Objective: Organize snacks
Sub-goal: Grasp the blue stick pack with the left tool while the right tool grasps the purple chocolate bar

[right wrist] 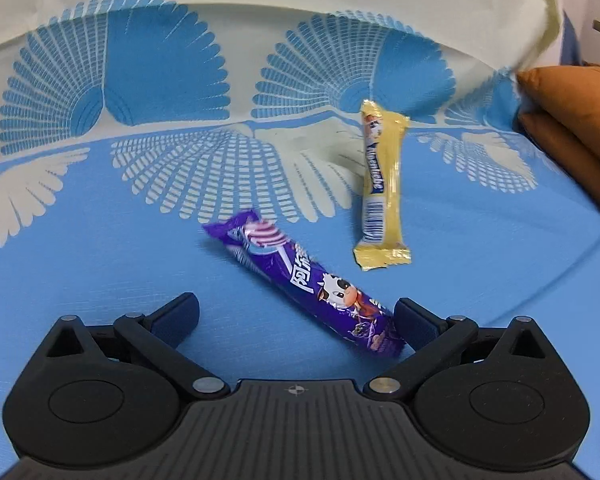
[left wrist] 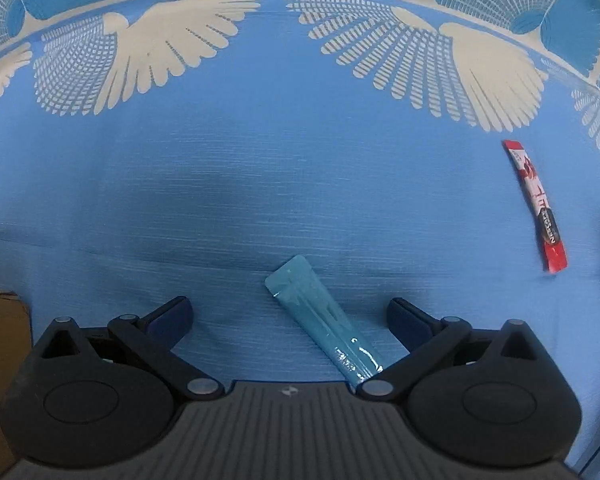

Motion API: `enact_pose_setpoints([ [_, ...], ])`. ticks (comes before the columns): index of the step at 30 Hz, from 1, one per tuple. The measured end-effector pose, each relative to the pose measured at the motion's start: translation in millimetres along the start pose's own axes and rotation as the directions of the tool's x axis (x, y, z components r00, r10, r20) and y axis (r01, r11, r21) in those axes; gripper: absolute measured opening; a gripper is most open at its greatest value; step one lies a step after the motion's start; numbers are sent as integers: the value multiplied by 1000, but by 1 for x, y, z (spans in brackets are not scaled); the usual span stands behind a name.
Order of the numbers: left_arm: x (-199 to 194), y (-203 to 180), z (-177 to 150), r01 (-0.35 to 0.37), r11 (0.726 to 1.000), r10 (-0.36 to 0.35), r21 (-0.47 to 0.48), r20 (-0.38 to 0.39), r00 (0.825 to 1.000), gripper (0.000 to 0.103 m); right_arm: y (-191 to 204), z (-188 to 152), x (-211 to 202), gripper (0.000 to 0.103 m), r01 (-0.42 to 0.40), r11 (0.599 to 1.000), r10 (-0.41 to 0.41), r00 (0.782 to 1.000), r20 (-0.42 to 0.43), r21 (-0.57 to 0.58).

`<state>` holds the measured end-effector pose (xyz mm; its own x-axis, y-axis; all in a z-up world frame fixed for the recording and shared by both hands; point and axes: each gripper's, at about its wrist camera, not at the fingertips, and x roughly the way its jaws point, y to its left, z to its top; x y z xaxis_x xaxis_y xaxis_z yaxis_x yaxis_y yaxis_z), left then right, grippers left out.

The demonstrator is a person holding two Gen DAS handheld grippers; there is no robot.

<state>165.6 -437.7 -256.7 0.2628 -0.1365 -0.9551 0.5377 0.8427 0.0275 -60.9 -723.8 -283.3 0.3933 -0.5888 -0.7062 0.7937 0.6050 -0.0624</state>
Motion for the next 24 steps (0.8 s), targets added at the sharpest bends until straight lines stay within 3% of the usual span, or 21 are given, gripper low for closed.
enact_pose_setpoints([
  [3,-1,-1,4,8,1000,-8,-26,-30,1000,103,-3,7,3,101,0,1000,0,1000,-15,-2],
  [4,-4,-3,4,28,999,-29,-40,-40,999,100,-2,9,2,83,-1,1000,1,1000,-10,-4],
  [5,-9,-3,3,55,997,-56,-54,-29,998,91,-2,10,-3,46,-7,1000,7,1000,-4,-4],
  [6,-16,-6,2,65,997,-65,-48,1,998,62,0,12,-6,31,4,1000,-4,1000,-5,-11],
  [7,-22,-10,2,67,998,-66,-13,22,998,23,3,12,-9,22,24,999,-25,1000,-16,-23],
  [8,-25,-12,3,92,996,-93,12,13,996,19,5,9,-13,19,28,999,-28,999,-17,-27],
  [10,-27,-8,2,123,992,-123,-4,-12,992,17,9,3,-22,17,27,999,-28,1000,-13,-34],
  [15,-55,1,-8,119,992,-120,35,33,992,17,11,-18,-68,15,-6,999,6,1000,-10,54],
  [24,-163,44,-68,176,976,-192,125,130,973,17,45,-65,-209,8,-153,984,149,988,46,89],
])
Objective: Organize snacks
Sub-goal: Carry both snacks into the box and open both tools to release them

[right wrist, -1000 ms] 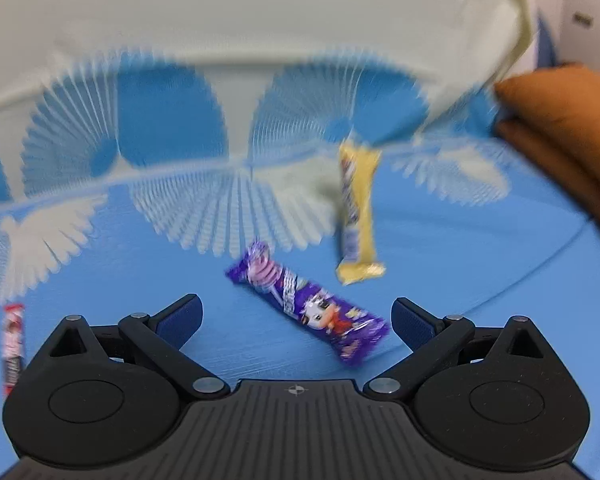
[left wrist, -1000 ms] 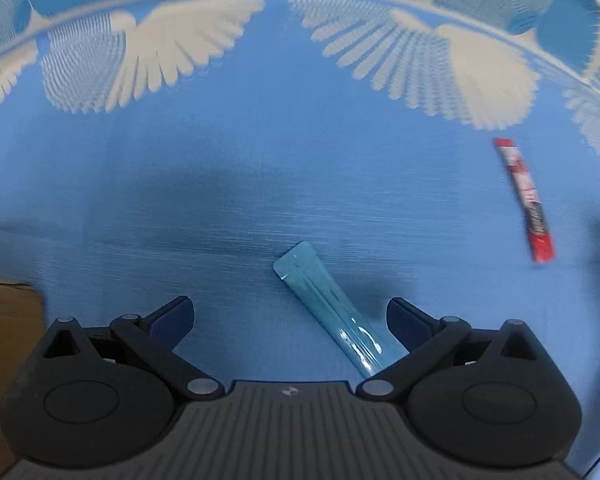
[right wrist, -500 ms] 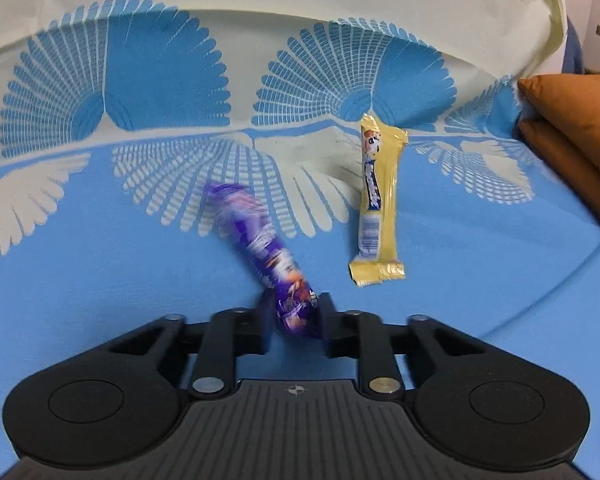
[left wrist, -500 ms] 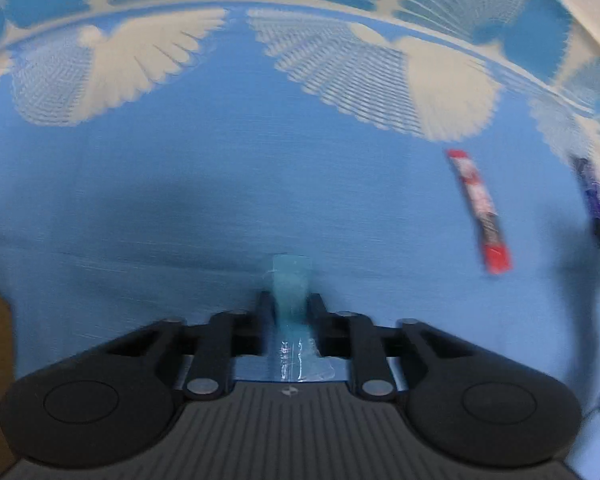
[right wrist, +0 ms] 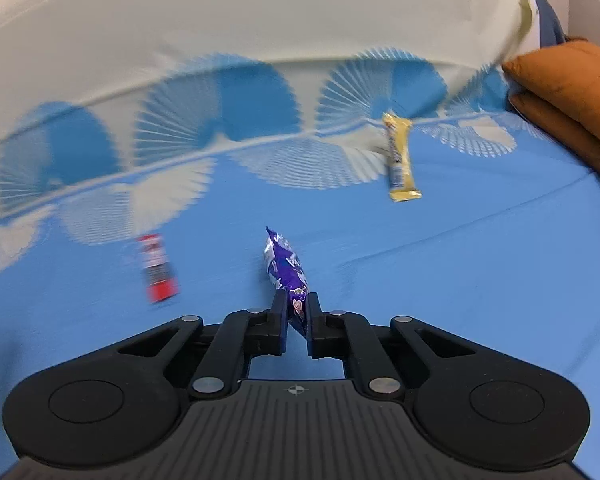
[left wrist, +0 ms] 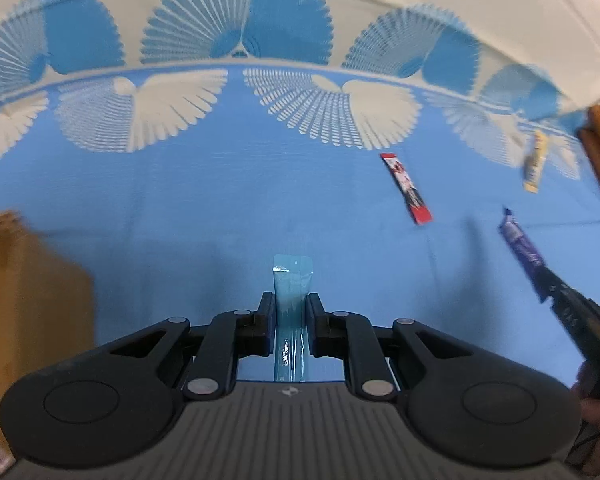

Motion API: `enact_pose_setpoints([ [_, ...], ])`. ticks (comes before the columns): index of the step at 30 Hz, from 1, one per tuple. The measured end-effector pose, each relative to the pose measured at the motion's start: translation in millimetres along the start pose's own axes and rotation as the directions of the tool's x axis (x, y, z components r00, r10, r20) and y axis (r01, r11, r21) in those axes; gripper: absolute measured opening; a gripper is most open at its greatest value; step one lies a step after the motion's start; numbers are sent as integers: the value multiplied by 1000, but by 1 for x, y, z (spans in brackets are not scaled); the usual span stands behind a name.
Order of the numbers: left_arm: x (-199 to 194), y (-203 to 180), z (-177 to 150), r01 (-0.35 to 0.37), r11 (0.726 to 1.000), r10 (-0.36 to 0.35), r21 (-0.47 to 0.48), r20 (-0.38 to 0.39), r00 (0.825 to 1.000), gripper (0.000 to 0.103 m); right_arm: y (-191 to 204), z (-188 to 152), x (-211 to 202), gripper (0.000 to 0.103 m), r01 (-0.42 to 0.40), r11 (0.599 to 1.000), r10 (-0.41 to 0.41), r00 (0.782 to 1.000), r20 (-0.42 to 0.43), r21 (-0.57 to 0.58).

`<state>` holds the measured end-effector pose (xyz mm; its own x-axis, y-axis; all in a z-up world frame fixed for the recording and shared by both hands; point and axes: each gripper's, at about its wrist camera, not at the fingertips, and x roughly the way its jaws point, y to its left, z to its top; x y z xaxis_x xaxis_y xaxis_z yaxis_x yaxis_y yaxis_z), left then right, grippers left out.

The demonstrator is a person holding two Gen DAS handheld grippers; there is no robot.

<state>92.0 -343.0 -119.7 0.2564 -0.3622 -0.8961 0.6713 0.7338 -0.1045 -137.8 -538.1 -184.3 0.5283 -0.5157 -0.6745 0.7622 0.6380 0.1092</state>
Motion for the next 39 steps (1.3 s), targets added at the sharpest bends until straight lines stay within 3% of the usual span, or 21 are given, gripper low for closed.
enact_pose_setpoints([
  [6,-94,32,-53,-4,1000,5,-13,50,999,17,40,-15,-91,8,-52,998,52,998,21,26],
  [12,-188,78,-115,-26,998,32,-52,118,993,17,90,-39,-200,8,-169,985,169,985,41,15],
  [20,-287,157,-196,-57,987,84,-148,187,979,17,174,-91,-316,8,-351,934,351,936,-13,-69],
  [28,-333,216,-270,-83,969,131,-234,198,972,17,238,-125,-379,8,-452,877,445,892,-75,-164],
  [39,-357,249,-298,-67,957,140,-282,247,959,17,264,-132,-409,8,-437,868,436,898,-60,-236],
])
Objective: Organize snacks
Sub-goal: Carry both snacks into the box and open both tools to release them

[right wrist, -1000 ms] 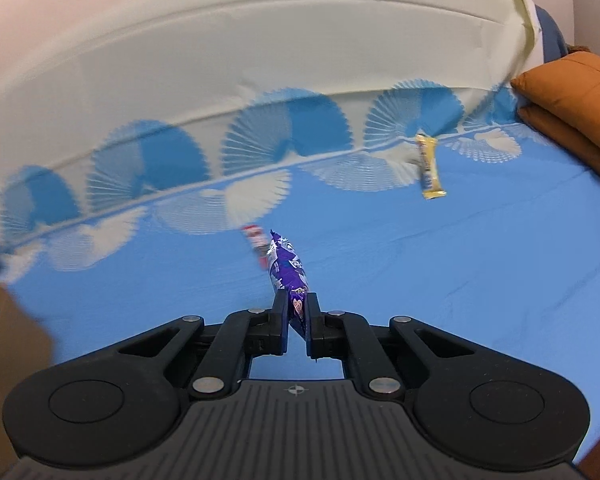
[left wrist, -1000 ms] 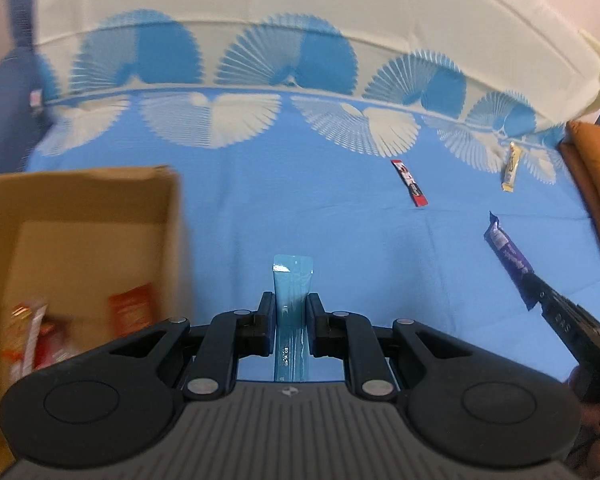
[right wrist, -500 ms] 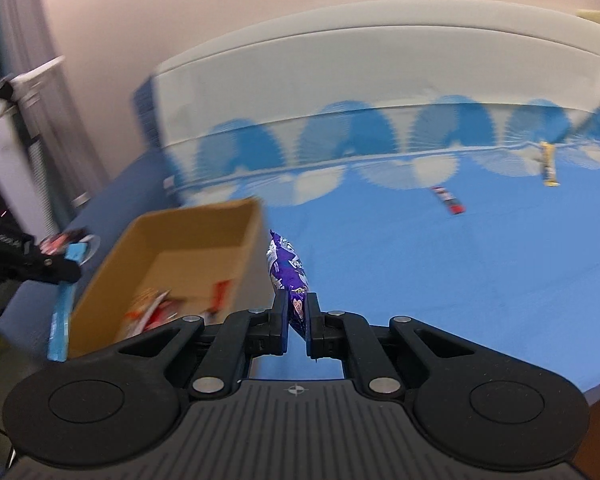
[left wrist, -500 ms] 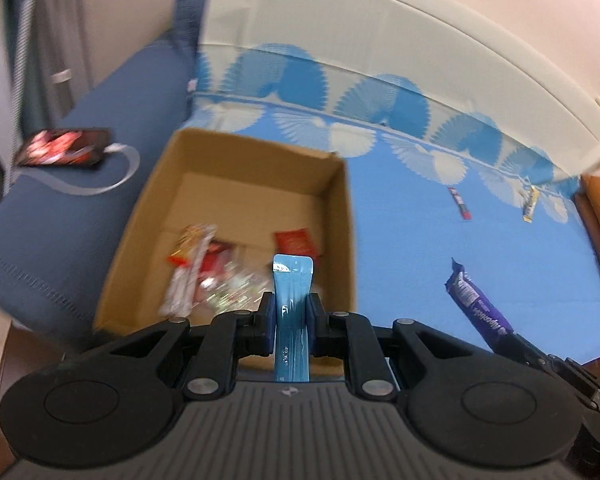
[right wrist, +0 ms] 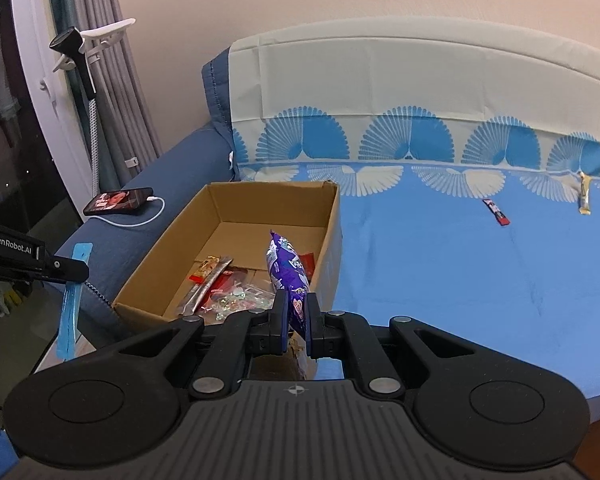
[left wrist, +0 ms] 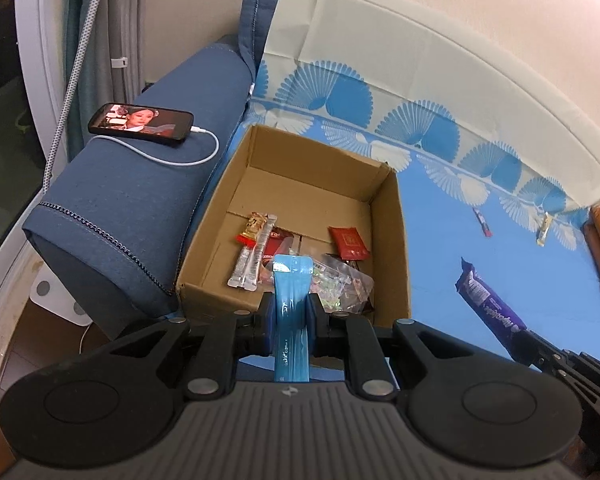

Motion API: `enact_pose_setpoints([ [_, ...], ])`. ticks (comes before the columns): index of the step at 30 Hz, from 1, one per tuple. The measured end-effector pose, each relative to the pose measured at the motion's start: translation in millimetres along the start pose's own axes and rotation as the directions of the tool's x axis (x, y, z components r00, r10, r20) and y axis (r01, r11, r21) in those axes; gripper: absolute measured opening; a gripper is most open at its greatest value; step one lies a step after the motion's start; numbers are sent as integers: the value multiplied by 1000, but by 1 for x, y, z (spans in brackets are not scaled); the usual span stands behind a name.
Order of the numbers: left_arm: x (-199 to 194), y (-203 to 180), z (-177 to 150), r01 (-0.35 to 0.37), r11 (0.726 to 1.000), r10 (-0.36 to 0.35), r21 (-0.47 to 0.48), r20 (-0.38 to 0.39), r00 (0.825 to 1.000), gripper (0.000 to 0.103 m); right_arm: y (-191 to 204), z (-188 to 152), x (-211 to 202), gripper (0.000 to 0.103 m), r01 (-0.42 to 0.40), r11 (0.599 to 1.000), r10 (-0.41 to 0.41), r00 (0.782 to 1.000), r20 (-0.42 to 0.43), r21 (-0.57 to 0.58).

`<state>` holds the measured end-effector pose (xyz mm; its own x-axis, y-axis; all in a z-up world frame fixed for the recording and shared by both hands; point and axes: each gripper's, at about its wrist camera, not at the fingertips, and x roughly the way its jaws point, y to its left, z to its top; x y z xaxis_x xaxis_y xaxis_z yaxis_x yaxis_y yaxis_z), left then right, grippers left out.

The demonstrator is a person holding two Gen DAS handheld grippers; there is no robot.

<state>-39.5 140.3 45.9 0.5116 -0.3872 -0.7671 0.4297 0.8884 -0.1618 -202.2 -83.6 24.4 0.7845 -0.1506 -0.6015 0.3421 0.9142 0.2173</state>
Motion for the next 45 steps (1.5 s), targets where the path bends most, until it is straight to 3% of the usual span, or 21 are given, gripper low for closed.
enact_pose_setpoints([
  [23,24,0,22,-19,1000,19,-12,-12,1000,17,2,11,33,8,-13,1000,12,999,-48,-9],
  [45,132,0,90,-51,999,51,5,-89,995,17,29,46,148,8,-85,996,81,986,-147,-22],
])
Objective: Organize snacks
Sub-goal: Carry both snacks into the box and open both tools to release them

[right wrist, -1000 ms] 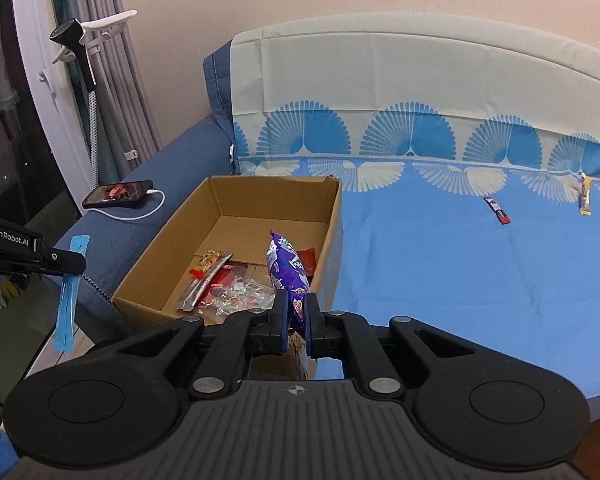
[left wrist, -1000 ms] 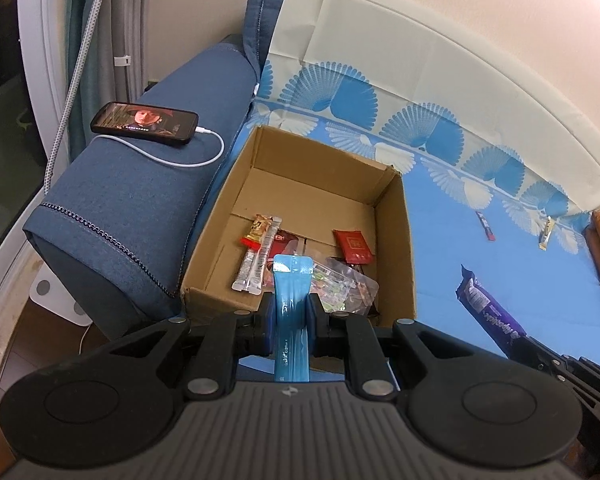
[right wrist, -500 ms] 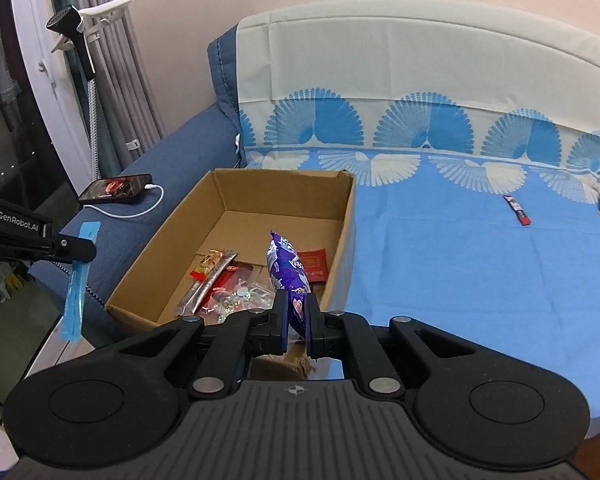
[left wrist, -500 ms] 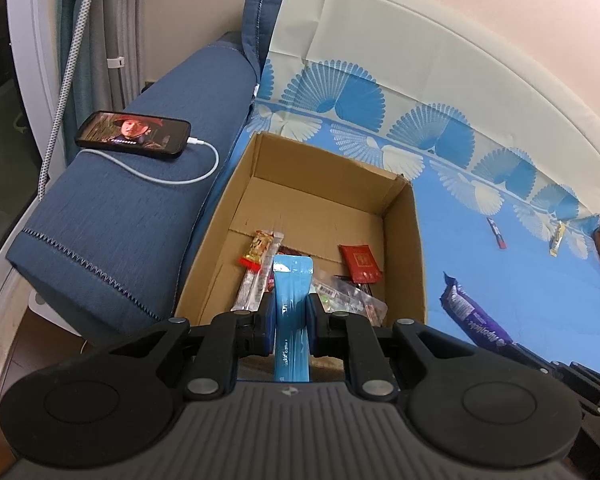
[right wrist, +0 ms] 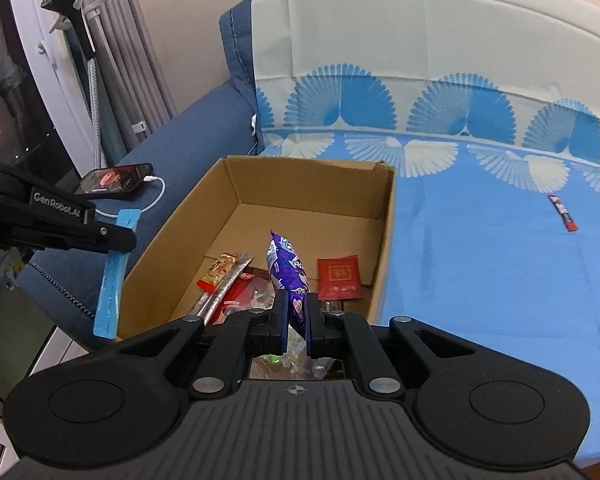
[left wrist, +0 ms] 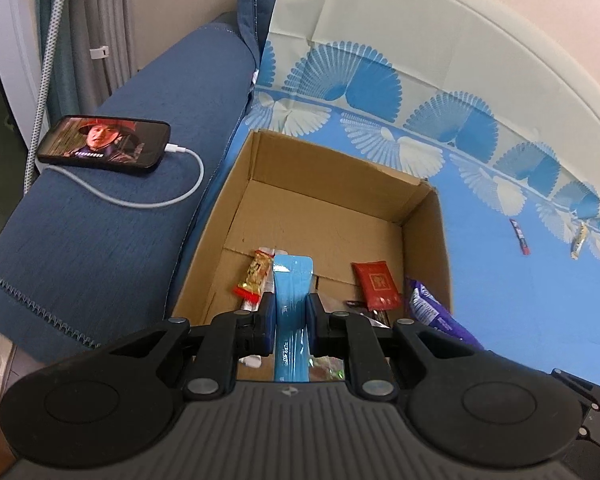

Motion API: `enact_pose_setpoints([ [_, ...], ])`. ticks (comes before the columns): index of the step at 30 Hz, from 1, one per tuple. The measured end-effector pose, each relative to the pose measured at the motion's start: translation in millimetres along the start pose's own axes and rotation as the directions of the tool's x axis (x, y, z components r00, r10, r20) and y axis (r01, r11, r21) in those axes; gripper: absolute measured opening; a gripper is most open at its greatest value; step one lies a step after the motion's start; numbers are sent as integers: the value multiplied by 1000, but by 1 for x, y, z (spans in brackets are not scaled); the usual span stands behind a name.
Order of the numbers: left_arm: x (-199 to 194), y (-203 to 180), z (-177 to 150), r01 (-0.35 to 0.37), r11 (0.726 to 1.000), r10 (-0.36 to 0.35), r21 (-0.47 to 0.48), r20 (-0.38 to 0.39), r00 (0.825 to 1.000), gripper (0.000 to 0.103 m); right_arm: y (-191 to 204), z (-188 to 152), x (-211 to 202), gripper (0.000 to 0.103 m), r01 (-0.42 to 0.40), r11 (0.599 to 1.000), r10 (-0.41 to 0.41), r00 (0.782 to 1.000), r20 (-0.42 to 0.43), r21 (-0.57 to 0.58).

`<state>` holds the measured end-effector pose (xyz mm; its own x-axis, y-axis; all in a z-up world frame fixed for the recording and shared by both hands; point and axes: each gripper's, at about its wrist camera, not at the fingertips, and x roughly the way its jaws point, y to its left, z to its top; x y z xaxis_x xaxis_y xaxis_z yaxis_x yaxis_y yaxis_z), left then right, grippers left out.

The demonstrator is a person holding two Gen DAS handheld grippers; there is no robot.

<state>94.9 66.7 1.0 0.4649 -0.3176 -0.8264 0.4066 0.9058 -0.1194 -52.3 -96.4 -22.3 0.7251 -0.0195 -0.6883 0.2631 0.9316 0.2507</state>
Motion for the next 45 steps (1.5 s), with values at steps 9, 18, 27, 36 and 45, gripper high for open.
enact_pose_setpoints([
  [9,47,-1,23,-25,999,26,23,-35,999,17,-4,14,51,8,-14,1000,14,999,-44,6],
  [18,85,-5,36,-42,998,45,49,-67,997,17,-9,24,90,8,-12,1000,13,997,-78,9],
  [27,112,-9,42,-62,994,70,86,-91,993,22,-11,31,117,12,-29,1000,29,994,-103,0],
  [36,81,1,15,-155,979,160,132,-24,987,103,5,11,87,83,-50,993,35,990,-134,-110],
  [45,15,16,-51,-121,991,125,50,-85,989,103,21,-22,6,87,-22,997,15,996,-90,-77],
])
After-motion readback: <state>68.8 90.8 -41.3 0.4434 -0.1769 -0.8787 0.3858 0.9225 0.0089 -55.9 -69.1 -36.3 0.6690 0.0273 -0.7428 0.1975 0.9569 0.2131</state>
